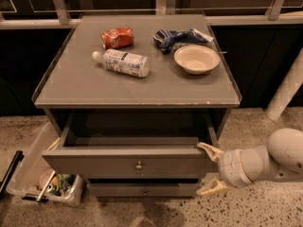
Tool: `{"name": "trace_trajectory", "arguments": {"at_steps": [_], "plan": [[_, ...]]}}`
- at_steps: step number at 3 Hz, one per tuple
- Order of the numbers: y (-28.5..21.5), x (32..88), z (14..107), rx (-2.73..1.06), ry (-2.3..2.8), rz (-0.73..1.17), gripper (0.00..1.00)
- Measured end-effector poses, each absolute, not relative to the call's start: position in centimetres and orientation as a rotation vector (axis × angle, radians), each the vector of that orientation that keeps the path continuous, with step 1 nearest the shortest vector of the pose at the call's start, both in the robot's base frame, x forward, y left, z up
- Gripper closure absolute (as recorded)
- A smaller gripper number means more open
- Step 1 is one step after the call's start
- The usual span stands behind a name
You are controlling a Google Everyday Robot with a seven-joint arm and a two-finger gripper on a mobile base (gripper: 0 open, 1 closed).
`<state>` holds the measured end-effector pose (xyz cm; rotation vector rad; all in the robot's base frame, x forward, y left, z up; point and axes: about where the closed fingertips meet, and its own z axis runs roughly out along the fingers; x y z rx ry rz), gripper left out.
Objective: Open top drawer
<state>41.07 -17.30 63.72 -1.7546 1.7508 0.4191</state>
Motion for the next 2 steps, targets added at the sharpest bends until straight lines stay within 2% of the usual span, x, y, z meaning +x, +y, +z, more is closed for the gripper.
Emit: {"name": "trace_trajectory", "arguments": {"at_steps": [2], "plan": [[-17.30,41.08,64.83,-1.755,1.751,0.419,0.89]]}}
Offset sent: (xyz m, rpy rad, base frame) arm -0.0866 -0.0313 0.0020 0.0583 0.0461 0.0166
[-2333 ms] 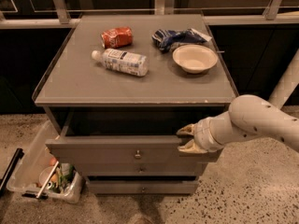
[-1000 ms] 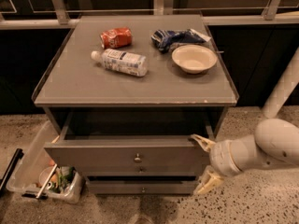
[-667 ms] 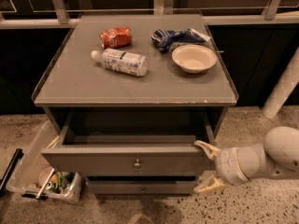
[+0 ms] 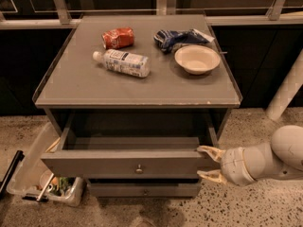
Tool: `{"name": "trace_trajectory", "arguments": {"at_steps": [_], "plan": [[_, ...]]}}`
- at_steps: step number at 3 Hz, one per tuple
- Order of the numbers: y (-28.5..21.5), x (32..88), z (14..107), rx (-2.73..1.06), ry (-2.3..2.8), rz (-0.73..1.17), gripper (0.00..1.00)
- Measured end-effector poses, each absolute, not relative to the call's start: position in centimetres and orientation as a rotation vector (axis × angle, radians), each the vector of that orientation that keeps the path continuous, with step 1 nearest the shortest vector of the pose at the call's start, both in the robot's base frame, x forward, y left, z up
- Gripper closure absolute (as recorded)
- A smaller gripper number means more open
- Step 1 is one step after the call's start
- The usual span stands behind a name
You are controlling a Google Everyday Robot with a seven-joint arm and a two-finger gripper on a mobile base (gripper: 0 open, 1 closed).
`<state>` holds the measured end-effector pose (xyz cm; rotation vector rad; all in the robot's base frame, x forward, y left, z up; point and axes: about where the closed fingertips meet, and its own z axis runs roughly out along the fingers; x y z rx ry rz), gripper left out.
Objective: Open top drawer
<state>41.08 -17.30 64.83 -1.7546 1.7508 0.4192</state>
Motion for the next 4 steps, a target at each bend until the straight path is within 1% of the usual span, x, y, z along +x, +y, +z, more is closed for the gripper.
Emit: {"name": "trace_trajectory", "arguments": {"at_steps": [1,3,4], "plan": [[-17.3,41.1,65.4,-1.755,1.751,0.419,1.00],[-17.4,41.2,66.5,-1.755,1.751,0.419,1.00],[-17.4,41.2,66.7,-1.755,1.751,0.419,0.86]]}}
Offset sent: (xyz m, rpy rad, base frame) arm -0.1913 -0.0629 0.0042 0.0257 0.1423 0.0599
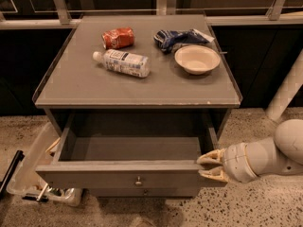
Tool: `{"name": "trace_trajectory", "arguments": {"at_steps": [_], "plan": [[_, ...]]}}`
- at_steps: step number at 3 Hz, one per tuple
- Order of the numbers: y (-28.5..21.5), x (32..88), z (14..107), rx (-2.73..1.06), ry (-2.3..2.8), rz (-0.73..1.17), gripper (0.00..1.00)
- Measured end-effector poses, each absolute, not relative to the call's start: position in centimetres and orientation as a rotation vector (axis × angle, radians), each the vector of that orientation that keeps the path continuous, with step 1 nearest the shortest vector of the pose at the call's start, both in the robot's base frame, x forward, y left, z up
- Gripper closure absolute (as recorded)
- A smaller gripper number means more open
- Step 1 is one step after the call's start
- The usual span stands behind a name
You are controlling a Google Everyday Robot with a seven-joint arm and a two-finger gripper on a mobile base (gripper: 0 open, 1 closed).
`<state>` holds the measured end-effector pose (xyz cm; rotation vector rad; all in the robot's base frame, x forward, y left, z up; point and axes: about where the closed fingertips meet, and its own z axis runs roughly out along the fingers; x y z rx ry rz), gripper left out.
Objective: Open top drawer
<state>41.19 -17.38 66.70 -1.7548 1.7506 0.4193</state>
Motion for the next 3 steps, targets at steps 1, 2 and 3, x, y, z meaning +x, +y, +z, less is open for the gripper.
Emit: {"name": "trace_trajectory", "arguments": {"at_steps": [1,2,3], "plan": [[-17.38,41.19,66.70,-1.755,1.751,0.419,0.66],[-17.37,41.19,66.70,-1.755,1.751,0.419,0.43],[-17.37,41.19,66.70,-1.755,1.751,0.419,0.20]]}}
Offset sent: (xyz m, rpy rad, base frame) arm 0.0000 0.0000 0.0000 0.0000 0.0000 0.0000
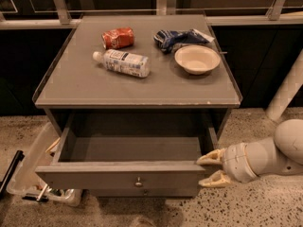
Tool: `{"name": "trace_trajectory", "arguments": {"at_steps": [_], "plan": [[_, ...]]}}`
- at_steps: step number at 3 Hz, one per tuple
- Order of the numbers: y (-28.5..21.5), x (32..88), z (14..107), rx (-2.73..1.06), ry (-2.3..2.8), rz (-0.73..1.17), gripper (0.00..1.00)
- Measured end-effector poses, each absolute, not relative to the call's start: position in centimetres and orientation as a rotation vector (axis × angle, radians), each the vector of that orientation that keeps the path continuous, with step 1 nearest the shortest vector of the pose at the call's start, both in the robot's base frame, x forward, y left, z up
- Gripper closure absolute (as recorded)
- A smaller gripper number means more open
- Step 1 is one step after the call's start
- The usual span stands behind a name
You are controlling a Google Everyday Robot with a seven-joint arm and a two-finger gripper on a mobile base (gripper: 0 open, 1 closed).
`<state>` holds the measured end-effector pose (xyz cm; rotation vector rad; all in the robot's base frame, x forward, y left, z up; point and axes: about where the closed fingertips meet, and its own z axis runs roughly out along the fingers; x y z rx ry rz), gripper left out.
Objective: Open top drawer
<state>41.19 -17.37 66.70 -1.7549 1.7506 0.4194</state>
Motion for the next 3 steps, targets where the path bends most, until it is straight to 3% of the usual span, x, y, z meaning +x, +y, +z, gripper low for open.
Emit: {"name": "trace_trajectory", "arguments": {"at_steps": [1,3], "plan": [[-17.4,41.2,66.7,-1.755,1.751,0.419,0.00],[-15.4,40.7,63.0,-1.752,1.776,0.536,0.00]]}}
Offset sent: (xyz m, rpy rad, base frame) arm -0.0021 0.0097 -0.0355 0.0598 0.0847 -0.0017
